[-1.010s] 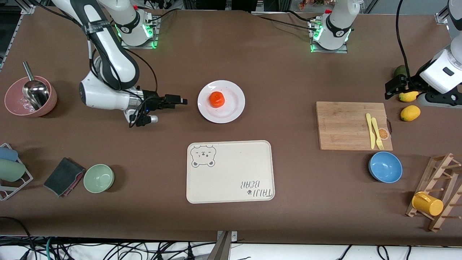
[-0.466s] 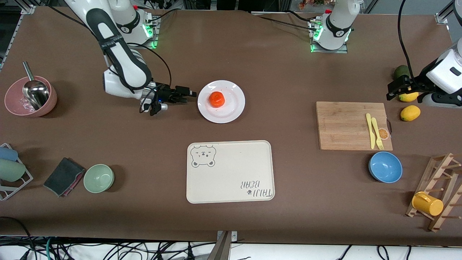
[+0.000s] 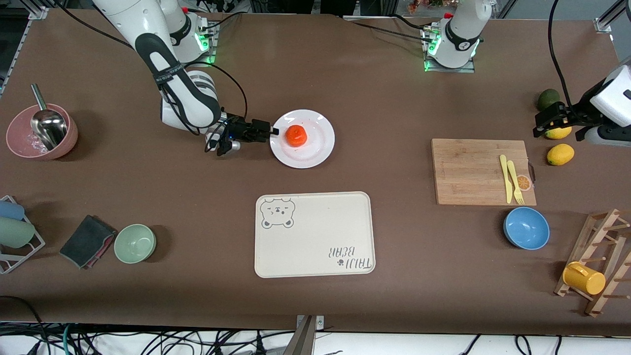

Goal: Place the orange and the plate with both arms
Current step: 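Reach the right gripper to the white plate rim and grasp it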

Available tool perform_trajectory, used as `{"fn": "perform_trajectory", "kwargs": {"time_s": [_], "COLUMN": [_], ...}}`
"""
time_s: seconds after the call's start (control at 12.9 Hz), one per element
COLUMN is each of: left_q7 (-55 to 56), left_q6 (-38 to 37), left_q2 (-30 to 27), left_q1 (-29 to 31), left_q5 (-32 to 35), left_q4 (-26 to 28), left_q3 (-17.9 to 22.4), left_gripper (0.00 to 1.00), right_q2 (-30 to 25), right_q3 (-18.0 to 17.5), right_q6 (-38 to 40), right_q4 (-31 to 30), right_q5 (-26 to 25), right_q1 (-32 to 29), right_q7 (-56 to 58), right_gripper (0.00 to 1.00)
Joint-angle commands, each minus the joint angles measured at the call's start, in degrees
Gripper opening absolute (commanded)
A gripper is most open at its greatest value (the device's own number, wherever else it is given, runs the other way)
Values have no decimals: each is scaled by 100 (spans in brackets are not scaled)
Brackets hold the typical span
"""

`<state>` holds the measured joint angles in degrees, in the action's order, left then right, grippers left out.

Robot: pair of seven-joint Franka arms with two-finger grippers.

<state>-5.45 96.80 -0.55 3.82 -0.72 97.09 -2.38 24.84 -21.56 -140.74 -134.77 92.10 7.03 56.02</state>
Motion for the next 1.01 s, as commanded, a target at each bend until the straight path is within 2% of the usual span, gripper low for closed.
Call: {"fn": "perform_trajectory", "kwargs": {"time_s": [0.0, 0.08, 0.31, 0.47, 0.93], "left_q7": [-342, -517, -615, -615, -607], "left_q6": [-20, -3, 41, 137, 471], "left_q2": [20, 20, 29, 29, 29], "left_q1": [40, 49, 49, 49, 40], "left_q5": [-148, -156, -244, -192, -174], "left_q4": [-112, -112, -112, -112, -112], "left_q3": [-25, -25, -26, -25, -34], "left_gripper": [100, 100, 100, 100, 100], "right_q2": [108, 169, 275, 328, 442], "right_q3": [-59, -59, -59, -59, -41], "right_q6": [-146, -155, -243, -243, -226], "right_q4": [144, 179, 294, 303, 303], "right_q5": [377, 553, 573, 573, 582], "right_q1": [148, 210, 273, 273, 238], "right_q7": [120, 137, 181, 338, 638], "right_gripper": [99, 99, 78, 62, 1]}}
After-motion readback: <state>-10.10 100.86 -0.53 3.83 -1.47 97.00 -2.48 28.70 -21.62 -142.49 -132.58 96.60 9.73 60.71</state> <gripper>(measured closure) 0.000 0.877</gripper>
